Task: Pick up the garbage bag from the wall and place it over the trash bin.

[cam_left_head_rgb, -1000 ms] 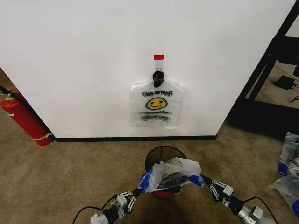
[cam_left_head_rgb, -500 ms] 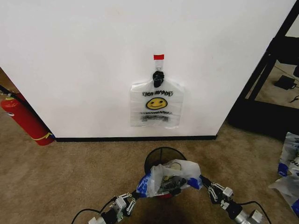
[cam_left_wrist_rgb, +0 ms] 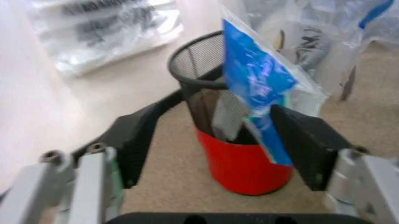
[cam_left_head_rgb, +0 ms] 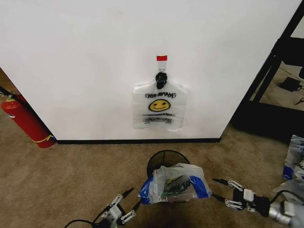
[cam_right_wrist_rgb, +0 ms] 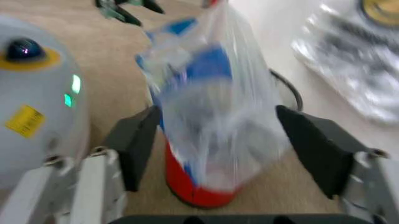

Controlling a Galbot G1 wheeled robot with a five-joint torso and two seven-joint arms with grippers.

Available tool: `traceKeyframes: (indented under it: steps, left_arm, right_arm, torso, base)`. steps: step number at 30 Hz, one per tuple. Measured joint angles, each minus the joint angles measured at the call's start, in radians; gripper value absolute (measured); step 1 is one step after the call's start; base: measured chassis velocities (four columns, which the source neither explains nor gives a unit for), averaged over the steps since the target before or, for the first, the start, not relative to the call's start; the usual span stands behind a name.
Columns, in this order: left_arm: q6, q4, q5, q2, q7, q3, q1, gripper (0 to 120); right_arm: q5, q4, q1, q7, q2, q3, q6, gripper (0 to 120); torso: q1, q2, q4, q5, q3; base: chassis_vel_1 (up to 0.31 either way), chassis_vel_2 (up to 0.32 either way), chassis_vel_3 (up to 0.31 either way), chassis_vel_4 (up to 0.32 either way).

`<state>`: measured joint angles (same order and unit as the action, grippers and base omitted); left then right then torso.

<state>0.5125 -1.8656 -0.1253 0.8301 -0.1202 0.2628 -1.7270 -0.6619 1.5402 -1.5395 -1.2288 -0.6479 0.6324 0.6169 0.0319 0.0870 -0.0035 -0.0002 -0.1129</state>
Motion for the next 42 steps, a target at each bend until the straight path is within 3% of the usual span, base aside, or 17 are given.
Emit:
traceKeyframes:
  steps: [5, 8, 13, 14, 15, 19, 25, 35, 37, 42]
  left_arm:
    - [-0.017, -0.073, -0.025, -0.009, 0.013, 0.029, -0.002, 95]
    - [-0.103, -0.116, -0.055, -0.012, 0.03, -0.011, 0.06, 100]
    - [-0.206, -0.132, -0.093, -0.008, 0.03, -0.043, 0.107, 100]
    - [-0.264, -0.131, -0.126, -0.009, 0.02, -0.064, 0.139, 100]
    - [-0.304, -0.123, -0.164, -0.011, 0.007, -0.103, 0.19, 100]
    - [-0.354, -0.117, -0.22, -0.015, -0.004, -0.16, 0.257, 100]
    - [-0.504, -0.14, -0.316, -0.013, -0.003, -0.227, 0.318, 100]
    - [-0.572, -0.133, -0.362, 0.008, 0.034, -0.294, 0.364, 100]
    - [-0.576, -0.125, -0.363, 0.01, 0.049, -0.304, 0.375, 94]
    - [-0.576, -0.112, -0.377, 0.014, 0.067, -0.313, 0.391, 77]
  right_arm:
    - [-0.035, 0.126, 0.011, 0.111, -0.001, -0.036, -0.013, 94]
    - [0.037, 0.221, -0.002, 0.428, -0.03, -0.119, -0.004, 100]
    - [0.119, 0.256, 0.026, 0.59, -0.038, -0.228, -0.047, 100]
    - [0.177, 0.253, 0.054, 0.655, -0.038, -0.3, -0.076, 100]
    - [0.219, 0.24, 0.076, 0.693, -0.034, -0.356, -0.099, 100]
    - [0.262, 0.218, 0.101, 0.722, -0.031, -0.398, -0.129, 100]
    - [0.288, 0.186, 0.118, 0.734, -0.023, -0.394, -0.141, 100]
    - [0.279, 0.186, 0.113, 0.777, -0.009, -0.373, -0.136, 100]
    - [0.284, 0.184, 0.115, 0.789, -0.009, -0.373, -0.137, 99]
    - [0.29, 0.161, 0.124, 0.788, -0.006, -0.373, -0.138, 82]
  torso:
    - [0.0, 0.0, 0.0009, -0.0002, 0.0]
    - [0.0, 0.0, -0.0001, 0.0, 0.0]
    - [0.0, 0.0, 0.0, 0.0002, 0.0]
    - [0.0, 0.0, 0.0012, 0.0006, 0.0]
    - [0.0, 0.0, 0.0008, 0.0002, 0.0]
    - [0.0, 0.0, -0.0001, 0.0003, 0.0]
    - [0.0, 0.0, 0.0004, 0.0004, 0.0]
    - [0.0, 0.0, 0.0004, 0.0003, 0.0]
    - [0.0, 0.0, 0.0004, 0.0002, 0.0]
    - [0.0, 0.0, 0.0003, 0.0003, 0.0]
  base:
    - [0.0, 0.0, 0.0, 0.0]
    - [0.0, 0.0, 0.0, 0.0]
    - [0.0, 0.0, 0.0, 0.0]
    - [0.0, 0.0, 0.0, 0.0]
    - [0.0, 0.0, 0.0, 0.0]
    - [0.0, 0.0, 0.0, 0.0]
    - [0.0, 0.0, 0.0, 0.0]
    - [0.0, 0.0, 0.0, 0.0]
    - [0.0, 0.0, 0.0, 0.0]
    - [0.0, 0.0, 0.0, 0.0]
